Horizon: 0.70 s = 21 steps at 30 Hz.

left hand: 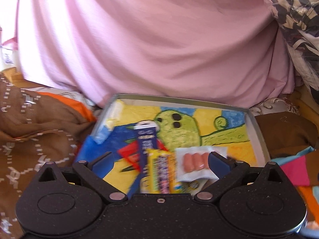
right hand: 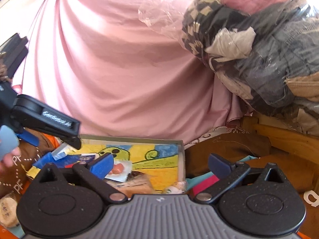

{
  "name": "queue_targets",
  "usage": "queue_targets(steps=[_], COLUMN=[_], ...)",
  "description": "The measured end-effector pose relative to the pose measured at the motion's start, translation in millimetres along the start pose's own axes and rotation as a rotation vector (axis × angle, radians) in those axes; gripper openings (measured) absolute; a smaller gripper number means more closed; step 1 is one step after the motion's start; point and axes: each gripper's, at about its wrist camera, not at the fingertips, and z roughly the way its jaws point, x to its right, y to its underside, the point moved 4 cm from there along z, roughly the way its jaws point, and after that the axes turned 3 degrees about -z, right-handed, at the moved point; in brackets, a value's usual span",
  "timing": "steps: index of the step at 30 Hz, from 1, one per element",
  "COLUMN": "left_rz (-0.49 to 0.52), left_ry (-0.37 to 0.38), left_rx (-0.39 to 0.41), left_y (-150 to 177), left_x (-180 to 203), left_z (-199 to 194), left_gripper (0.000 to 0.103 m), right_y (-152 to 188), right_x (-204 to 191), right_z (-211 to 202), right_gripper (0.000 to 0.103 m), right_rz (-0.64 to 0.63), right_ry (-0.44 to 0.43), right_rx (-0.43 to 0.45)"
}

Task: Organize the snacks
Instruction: 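Open both tools to release the sausage pack and bun in the tray, then withdraw both tools from the tray back over the loose snacks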

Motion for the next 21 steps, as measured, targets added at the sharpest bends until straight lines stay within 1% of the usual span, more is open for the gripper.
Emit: queue_targets(steps=[4,8,11,15,18,21], left_rz=[-0.019,-0.087,-0.150,-0.201,-0.212,-0.211], left_ry=[-0.017,-0.038,-0.059,-0.097,-0.125,-0.143], left_rx=[-0.002,-0.014,-0.036,-0.078,-0.097,-0.107], left_y=[4.7,18.3,33.2,55.5,69.3,81.5], left_x=[-26.7,-55.8,-78.1,-105.6,-123.8,-136.6], left_z=[-23.4,-44.5,-57.5,-70.3,-77.6,-83.6], left_gripper=[0.102,0.102,0.102,0.102,0.102,0.102], right_y=[-5.9,-7.9,-7.1,-1.1,7.3,18.5], right_x=[-7.3,-16.9,-26.0,-35.8,-44.7,-55.7], right_z=[-9.6,-20.4,-29.4,-38.9,-44.6,-51.8], right_gripper=[0.103,0.103,0.103,0.103,0.103,0.103], right_rz=[0.060,0.087,0.070,0.059,0.043,0.017], right_ry=[-0.049,-0.090,-0.109,-0.130,-0.150,-0.175], right_rx=[-0.015,-0.025,-0.024,-0.041,-0.074,-0.126])
